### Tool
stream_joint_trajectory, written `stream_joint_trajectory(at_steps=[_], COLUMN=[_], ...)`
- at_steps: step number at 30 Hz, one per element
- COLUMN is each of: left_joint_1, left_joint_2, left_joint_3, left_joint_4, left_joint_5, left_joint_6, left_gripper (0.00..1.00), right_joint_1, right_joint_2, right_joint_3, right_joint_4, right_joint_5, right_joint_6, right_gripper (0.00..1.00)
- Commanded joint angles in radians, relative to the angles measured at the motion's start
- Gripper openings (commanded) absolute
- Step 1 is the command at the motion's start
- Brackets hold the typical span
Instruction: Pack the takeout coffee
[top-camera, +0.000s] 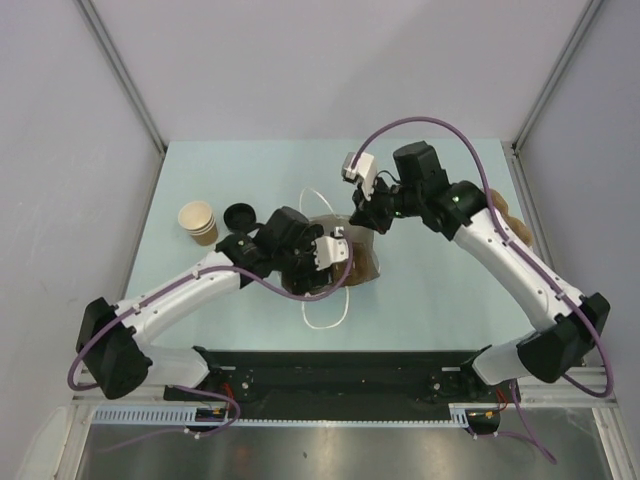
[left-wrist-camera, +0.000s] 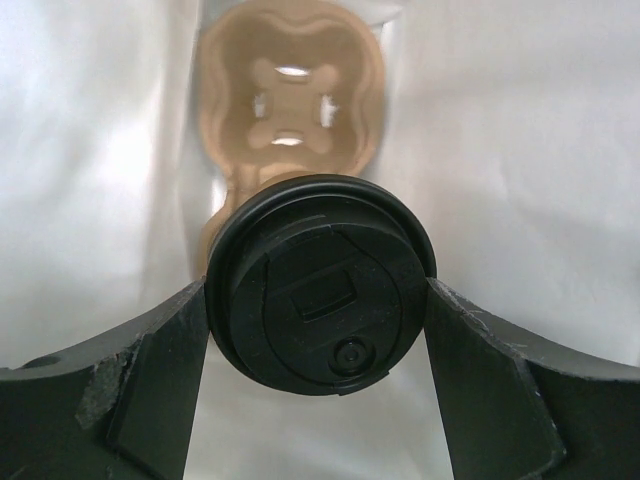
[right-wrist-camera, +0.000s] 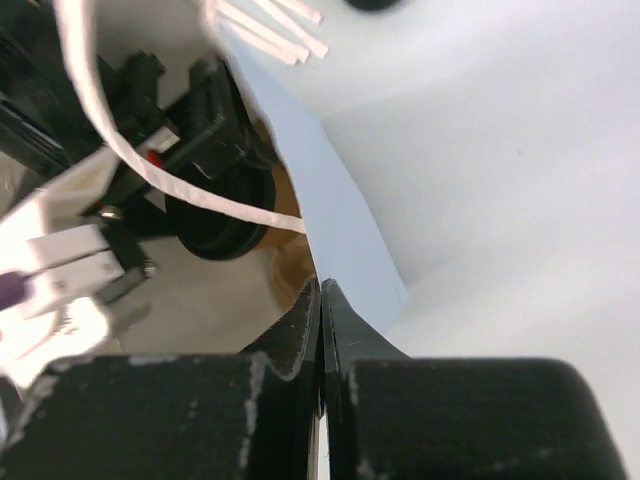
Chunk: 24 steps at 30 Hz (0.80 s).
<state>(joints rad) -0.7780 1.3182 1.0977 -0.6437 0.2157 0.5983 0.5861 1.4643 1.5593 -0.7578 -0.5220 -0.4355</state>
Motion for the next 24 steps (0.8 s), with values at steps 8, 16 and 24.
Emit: stream_joint_trajectory(at_steps=[8,16,24], left_joint_1=[-0.038,-0.053,-0.072], left_joint_2=[-0.174,-0.224,-0.249], left_joint_3=[-0.177,-0.269,-0.317], left_joint_4=[0.285,0.381,0.443], left_joint_5=[-0.128,-0.151,-0.142], left_joint_6=[-0.054,-0.023,-0.023], left_gripper=[0.27,0.27,0.27], right_joint_1=[0.096,0.19,0.316], right_joint_2=[-0.179,-0.274,-0.354], right_joint_3=[-0.14,-0.264,-0.373], right_joint_4=[0.262,0.325,0.4], right_joint_5=[0.172,0.28,0.413], right_joint_6=[0.046,0.003,-0.051], right_gripper=[0.0,0.0,0.0])
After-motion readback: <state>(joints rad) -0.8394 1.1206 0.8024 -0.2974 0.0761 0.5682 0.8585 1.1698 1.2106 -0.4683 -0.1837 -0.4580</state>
